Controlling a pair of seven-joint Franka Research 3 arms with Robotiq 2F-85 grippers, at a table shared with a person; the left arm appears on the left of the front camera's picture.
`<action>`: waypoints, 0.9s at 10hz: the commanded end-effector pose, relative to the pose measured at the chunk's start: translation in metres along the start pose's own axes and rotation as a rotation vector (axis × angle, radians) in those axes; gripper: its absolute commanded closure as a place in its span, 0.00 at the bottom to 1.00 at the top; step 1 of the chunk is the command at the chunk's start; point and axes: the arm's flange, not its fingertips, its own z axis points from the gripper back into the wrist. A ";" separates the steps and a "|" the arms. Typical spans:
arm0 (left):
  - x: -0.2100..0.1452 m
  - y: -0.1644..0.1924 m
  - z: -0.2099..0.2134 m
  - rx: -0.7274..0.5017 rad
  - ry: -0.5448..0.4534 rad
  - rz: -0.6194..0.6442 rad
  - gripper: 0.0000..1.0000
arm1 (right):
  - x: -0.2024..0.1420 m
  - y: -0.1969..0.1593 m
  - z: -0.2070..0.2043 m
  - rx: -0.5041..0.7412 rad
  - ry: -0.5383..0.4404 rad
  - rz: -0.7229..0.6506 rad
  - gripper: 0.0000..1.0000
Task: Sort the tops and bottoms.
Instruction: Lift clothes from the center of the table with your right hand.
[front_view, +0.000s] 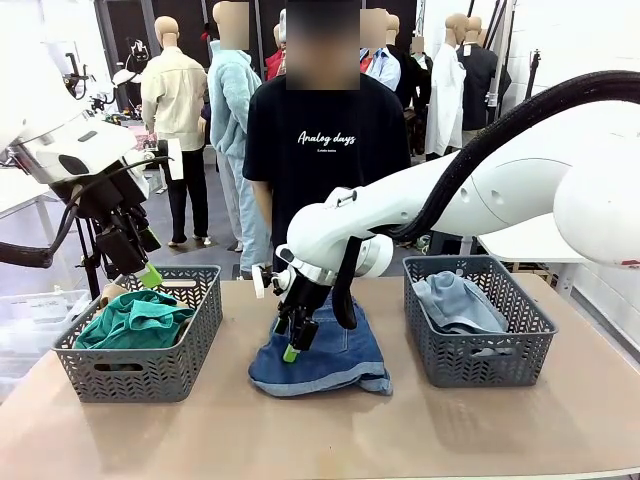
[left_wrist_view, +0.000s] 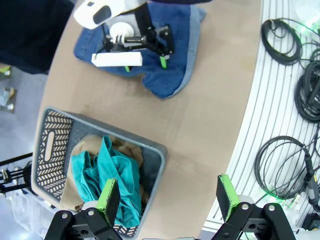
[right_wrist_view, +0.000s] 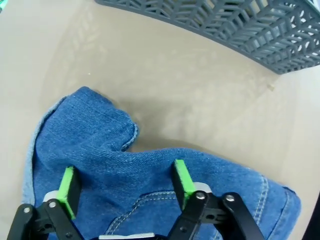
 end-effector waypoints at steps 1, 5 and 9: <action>-0.003 0.000 0.002 -0.006 0.004 -0.005 0.00 | 0.004 -0.003 0.006 0.024 0.015 -0.026 0.54; -0.003 0.000 0.002 -0.006 0.004 -0.005 0.00 | 0.005 -0.002 0.010 0.033 0.013 -0.046 1.00; -0.003 0.000 0.002 -0.006 0.004 -0.005 0.00 | 0.004 -0.001 0.017 0.044 -0.002 -0.055 1.00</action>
